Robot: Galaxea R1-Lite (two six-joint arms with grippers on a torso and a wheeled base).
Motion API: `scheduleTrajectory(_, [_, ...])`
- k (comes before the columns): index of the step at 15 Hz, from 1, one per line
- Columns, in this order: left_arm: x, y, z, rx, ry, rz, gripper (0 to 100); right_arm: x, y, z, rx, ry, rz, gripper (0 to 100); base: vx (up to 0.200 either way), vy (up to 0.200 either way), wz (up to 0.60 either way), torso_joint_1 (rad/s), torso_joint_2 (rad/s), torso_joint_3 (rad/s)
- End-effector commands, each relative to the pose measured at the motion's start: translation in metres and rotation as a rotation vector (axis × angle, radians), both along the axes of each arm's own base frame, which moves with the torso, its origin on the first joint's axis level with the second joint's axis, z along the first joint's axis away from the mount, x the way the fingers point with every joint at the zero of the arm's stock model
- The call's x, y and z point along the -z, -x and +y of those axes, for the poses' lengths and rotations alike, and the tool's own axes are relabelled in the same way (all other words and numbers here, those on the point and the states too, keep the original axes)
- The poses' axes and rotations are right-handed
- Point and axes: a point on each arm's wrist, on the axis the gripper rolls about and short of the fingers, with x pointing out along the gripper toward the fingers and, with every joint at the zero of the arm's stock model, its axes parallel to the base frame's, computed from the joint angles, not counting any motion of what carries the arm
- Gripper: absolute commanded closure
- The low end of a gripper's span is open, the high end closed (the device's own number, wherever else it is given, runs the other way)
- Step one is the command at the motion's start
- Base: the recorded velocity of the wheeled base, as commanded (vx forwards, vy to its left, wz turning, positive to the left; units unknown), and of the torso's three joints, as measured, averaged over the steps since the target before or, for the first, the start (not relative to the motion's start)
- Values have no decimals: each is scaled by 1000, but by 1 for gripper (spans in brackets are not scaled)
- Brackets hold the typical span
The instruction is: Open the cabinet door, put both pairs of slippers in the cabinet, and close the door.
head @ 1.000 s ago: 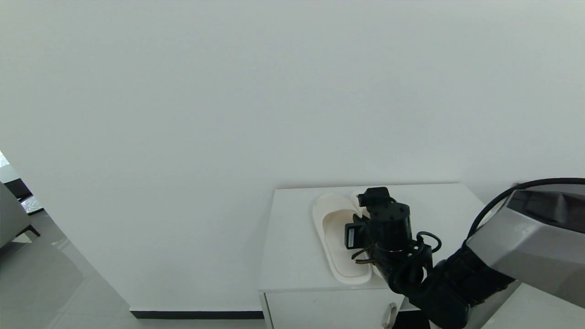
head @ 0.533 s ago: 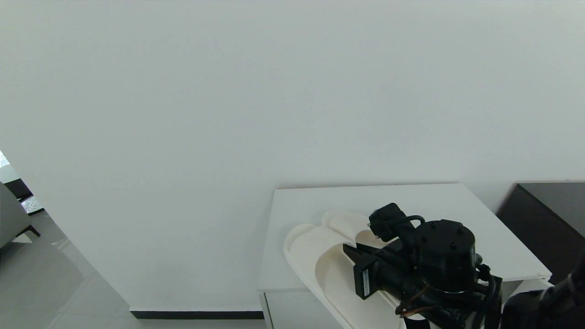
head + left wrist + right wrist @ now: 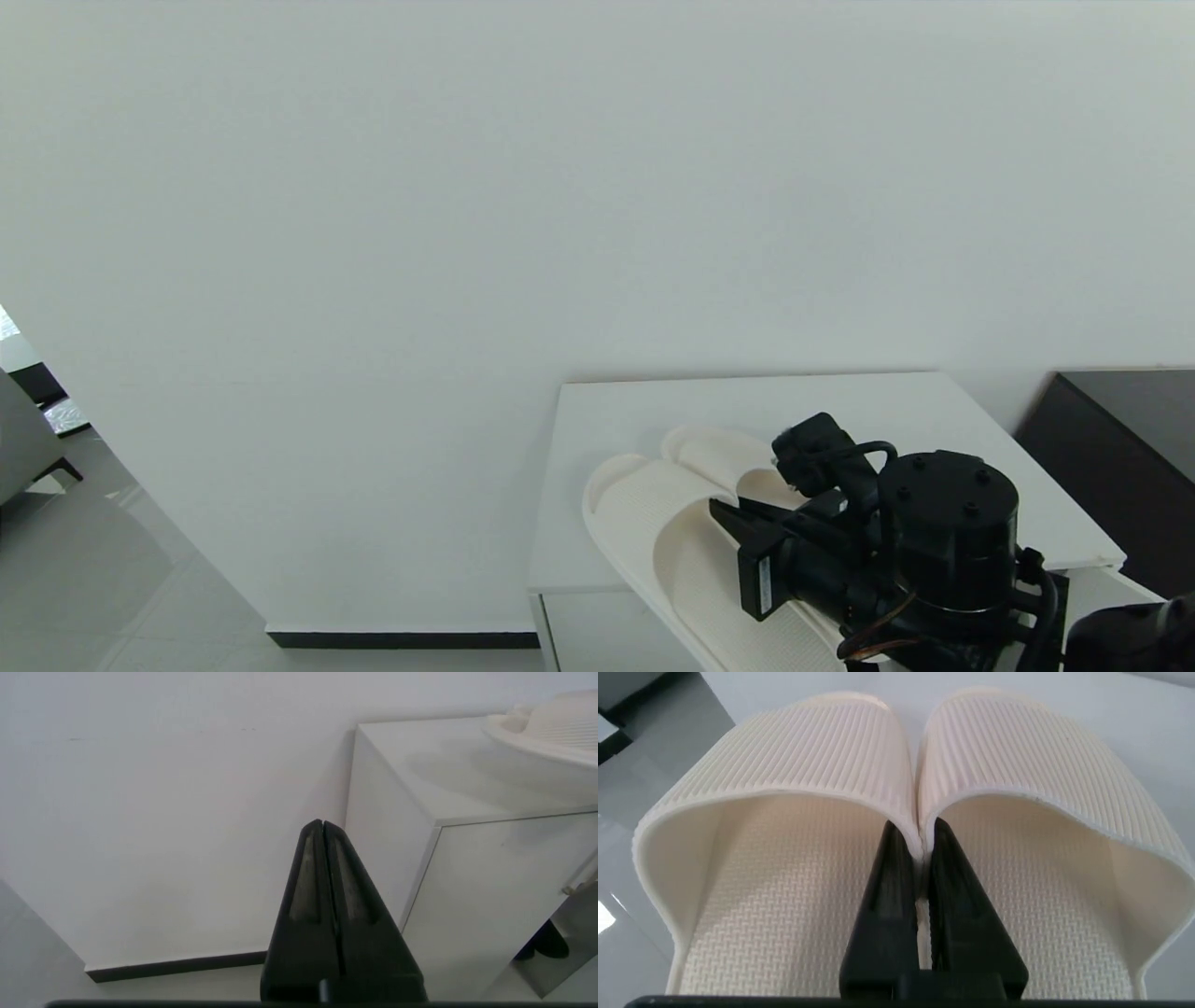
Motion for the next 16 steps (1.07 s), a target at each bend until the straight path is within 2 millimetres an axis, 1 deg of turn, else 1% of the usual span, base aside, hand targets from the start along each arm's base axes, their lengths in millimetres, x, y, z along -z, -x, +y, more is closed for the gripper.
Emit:
scheduleTrajectory(1, [0,0,0,-2,1,-1,100,0,0,1,-2,-2,-1,100,-200,0,0,22,2,-2])
scheduleTrajectory(16, [0,0,0,0,-1,-1,100,7,2,1,-6,23,15,100,-200,0,0,1,1,2])
